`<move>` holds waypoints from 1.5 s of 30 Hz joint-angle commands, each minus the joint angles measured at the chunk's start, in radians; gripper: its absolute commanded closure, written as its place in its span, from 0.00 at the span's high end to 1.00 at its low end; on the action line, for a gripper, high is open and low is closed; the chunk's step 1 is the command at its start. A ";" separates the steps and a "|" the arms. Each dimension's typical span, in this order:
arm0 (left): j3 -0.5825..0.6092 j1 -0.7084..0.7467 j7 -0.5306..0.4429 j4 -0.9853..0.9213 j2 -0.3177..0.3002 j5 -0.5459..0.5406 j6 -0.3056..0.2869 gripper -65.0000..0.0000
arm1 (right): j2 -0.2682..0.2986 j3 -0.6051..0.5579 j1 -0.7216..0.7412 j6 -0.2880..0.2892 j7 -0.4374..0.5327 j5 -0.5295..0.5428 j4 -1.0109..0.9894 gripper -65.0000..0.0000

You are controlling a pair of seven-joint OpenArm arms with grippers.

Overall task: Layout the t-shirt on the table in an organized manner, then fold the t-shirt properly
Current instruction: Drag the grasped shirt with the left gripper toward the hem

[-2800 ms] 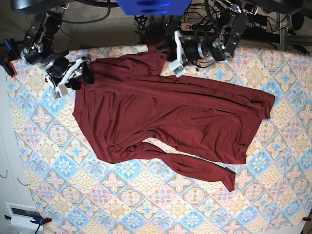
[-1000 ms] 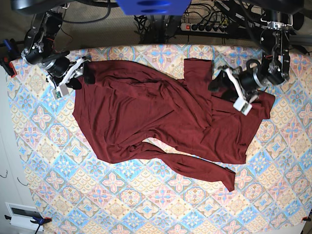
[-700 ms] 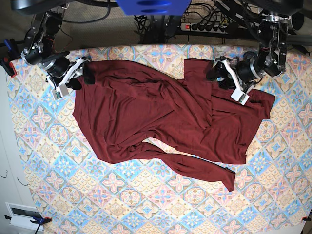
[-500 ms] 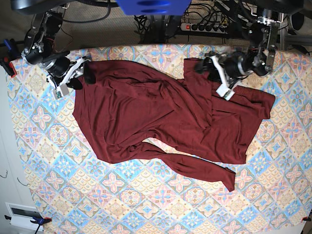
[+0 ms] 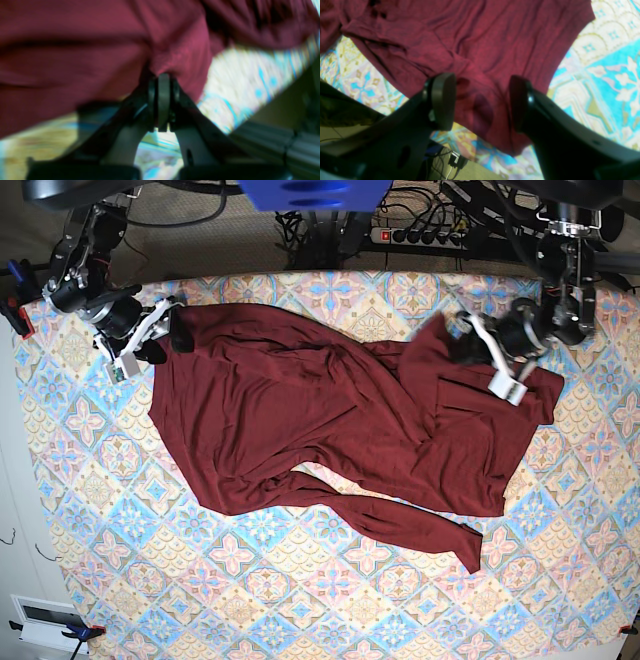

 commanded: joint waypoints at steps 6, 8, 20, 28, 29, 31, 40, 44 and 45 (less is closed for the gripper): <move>-0.110 -0.063 -0.006 0.015 -0.036 -0.011 -0.008 0.00 | 0.013 0.002 0.002 0.003 0.019 0.022 0.015 0.50; -0.128 -0.064 -0.014 0.016 -0.039 -0.011 -0.008 0.00 | 0.013 0.002 0.002 0.003 0.019 0.022 0.015 0.50; -0.249 -0.235 -0.084 -0.235 -0.143 -0.009 -0.008 0.00 | 0.013 0.002 0.002 0.003 0.017 0.022 0.017 0.50; -0.245 -0.241 -0.141 -0.340 -0.137 0.065 0.000 0.00 | 0.013 0.003 0.002 0.003 0.017 0.022 0.017 0.50; -0.245 -0.242 -0.141 -0.346 -0.126 0.077 0.000 0.02 | 0.013 0.005 0.002 0.003 0.017 0.022 0.017 0.50; -0.245 -0.242 -0.141 -0.347 -0.108 0.109 0.002 0.15 | 0.013 0.007 0.002 0.003 0.017 0.022 0.017 0.50; -0.246 -0.261 -0.141 -0.341 -0.069 0.135 0.002 0.90 | 0.013 0.008 0.137 0.003 0.016 0.022 0.015 0.50; -0.248 -0.325 -0.141 -0.346 -0.030 0.135 0.002 0.93 | 0.040 0.007 0.206 0.003 0.013 0.020 0.014 0.50; -0.248 -0.340 -0.141 -0.346 -0.025 0.137 0.002 0.93 | 0.051 0.003 0.228 0.003 0.014 0.019 0.005 0.50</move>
